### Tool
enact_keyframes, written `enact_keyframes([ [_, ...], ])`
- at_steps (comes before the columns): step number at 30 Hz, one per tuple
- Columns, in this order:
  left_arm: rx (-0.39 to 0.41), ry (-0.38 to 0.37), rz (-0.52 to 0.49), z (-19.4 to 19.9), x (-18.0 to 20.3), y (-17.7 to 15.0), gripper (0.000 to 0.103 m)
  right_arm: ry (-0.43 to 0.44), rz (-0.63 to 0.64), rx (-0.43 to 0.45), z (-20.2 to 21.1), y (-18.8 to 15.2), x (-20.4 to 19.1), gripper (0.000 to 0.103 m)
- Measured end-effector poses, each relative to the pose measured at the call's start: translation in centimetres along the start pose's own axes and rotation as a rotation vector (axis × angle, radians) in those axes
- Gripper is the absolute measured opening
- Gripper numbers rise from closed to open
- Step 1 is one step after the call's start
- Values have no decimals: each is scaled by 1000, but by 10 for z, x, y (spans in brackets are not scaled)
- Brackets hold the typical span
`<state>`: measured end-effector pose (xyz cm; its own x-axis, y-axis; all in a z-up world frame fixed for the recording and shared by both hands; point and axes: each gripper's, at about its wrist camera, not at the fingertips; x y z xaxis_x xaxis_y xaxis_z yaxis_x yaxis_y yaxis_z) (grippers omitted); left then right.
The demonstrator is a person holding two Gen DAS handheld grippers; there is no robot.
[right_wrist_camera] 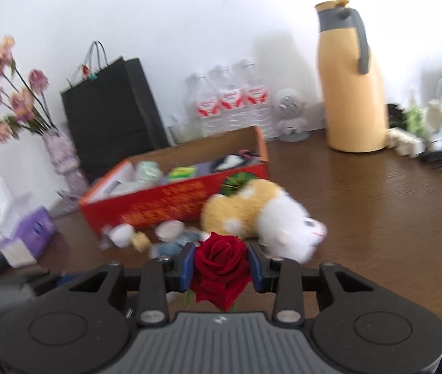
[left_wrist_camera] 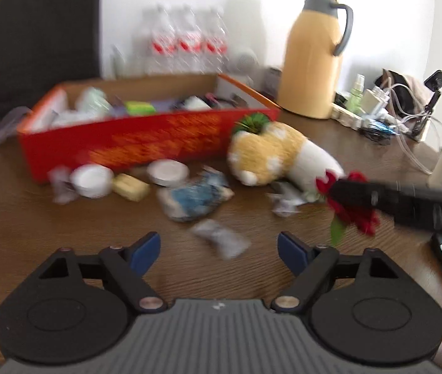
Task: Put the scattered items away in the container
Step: 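Grasp the red fabric rose with the right tool while the left grasps a clear wrapper, then lower the rose into the box with the right tool while the left drops the wrapper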
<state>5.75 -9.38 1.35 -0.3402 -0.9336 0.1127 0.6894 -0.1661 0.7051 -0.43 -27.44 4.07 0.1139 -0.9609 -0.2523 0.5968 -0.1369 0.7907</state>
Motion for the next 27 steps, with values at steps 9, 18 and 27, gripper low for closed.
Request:
enact_keyframes([
  [9,-5,104,77,-25,14,6,33,21,-2,-4,-1,-11,4,34],
  [18,27,192,53,-9,13,-5,18,33,8,-15,-1,-14,6,34],
  [27,91,263,168,77,-21,-58,18,97,252,-179,18,-39,-42,45],
])
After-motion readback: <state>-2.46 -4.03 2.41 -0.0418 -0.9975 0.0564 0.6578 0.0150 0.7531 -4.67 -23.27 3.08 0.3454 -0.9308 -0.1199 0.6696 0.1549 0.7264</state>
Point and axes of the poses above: each gripper's, at about its wrist camera, not at the fingertips, and z roughly against the way its jaws point, x to its right, y to its top, and after that the axes turned 5 degrees about -x, right-handed
